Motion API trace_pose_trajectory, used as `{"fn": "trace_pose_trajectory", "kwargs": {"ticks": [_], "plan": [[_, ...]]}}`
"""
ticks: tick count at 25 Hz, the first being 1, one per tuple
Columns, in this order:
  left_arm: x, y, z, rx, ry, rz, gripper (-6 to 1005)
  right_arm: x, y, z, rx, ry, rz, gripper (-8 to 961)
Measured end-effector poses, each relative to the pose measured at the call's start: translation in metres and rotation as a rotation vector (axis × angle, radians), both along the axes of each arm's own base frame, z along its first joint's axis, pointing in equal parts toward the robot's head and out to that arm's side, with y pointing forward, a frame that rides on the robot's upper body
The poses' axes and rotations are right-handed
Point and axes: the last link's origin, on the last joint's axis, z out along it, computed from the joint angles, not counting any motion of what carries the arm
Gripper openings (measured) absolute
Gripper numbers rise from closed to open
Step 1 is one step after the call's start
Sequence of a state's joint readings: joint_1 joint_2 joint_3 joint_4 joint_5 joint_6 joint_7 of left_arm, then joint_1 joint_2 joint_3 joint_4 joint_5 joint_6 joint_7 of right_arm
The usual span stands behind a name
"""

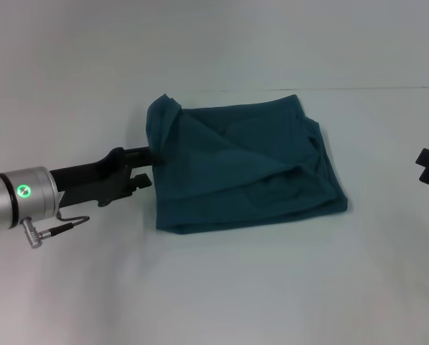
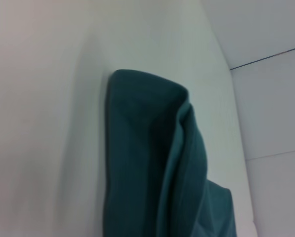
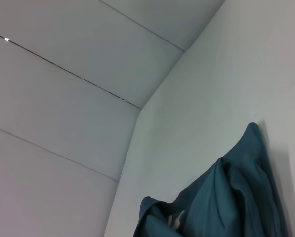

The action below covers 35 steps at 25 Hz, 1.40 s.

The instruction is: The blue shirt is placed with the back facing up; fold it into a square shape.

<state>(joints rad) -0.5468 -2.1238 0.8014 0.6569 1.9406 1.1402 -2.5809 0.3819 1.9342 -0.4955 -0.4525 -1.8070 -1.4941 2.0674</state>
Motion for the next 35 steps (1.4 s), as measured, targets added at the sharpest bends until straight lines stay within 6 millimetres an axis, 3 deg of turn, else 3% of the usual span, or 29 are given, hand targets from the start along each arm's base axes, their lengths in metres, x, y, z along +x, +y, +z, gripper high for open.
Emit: {"fn": "trace_pose_trajectory", "kwargs": {"ticks": [11,35], "plan": [[-0.011,-0.011,-0.008,-0.065,0.022,0.04,581,0.0,0.0,0.001,0.0,0.0,-0.002,687],[0.003,-0.003,-0.024,-0.07,-0.003,0.042,552,0.002,-0.003,-0.001,0.0,0.004,-0.008,687]]}}
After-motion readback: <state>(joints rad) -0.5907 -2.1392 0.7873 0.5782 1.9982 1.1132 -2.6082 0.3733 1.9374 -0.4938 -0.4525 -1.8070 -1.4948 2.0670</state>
